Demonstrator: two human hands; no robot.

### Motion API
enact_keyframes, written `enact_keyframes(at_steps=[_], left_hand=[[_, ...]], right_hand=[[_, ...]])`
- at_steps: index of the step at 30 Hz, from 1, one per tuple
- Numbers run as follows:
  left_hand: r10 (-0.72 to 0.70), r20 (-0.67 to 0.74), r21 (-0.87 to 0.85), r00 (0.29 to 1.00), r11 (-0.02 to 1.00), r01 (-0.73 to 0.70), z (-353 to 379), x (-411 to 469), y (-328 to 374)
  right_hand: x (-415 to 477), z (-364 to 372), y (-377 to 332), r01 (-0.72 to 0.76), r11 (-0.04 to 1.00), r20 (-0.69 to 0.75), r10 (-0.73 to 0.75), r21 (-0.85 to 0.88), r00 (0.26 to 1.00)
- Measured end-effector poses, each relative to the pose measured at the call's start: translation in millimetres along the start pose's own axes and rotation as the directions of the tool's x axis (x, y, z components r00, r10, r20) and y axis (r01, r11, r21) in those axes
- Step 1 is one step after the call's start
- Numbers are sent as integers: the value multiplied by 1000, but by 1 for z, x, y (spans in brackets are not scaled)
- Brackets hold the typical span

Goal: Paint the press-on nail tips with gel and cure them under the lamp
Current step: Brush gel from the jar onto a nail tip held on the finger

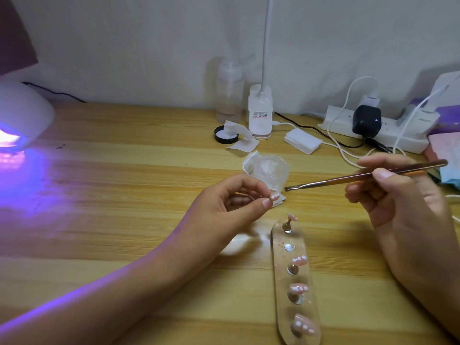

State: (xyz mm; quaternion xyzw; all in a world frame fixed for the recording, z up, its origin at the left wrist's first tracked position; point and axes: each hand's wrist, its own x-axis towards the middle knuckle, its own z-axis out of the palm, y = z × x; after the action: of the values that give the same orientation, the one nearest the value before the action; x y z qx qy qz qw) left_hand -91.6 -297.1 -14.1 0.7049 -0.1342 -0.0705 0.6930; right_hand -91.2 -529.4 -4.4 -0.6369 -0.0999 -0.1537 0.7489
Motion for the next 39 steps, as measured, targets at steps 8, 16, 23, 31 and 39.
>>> enact_keyframes(at_steps=[8, 16, 23, 31, 39], left_hand=[[-19, 9, 4, 1000, 1000, 19, 0, -1, 0], [-12, 51, 44, 999, 999, 9, 0, -2, 1], [-22, 56, 49, 998, 999, 20, 0, -2, 1], [24, 40, 4, 999, 1000, -24, 4, -2, 2], [-8, 34, -25, 999, 1000, 8, 0, 0, -1]], right_hand=[[1, 2, 0, -39, 998, -29, 41, 57, 999], [-4, 7, -3, -53, 999, -8, 53, 1, 999], [-6, 11, -6, -35, 998, -25, 34, -47, 999], [-4, 9, -2, 16, 999, -38, -18, -45, 999], [-1, -2, 1, 27, 998, 70, -30, 50, 997]])
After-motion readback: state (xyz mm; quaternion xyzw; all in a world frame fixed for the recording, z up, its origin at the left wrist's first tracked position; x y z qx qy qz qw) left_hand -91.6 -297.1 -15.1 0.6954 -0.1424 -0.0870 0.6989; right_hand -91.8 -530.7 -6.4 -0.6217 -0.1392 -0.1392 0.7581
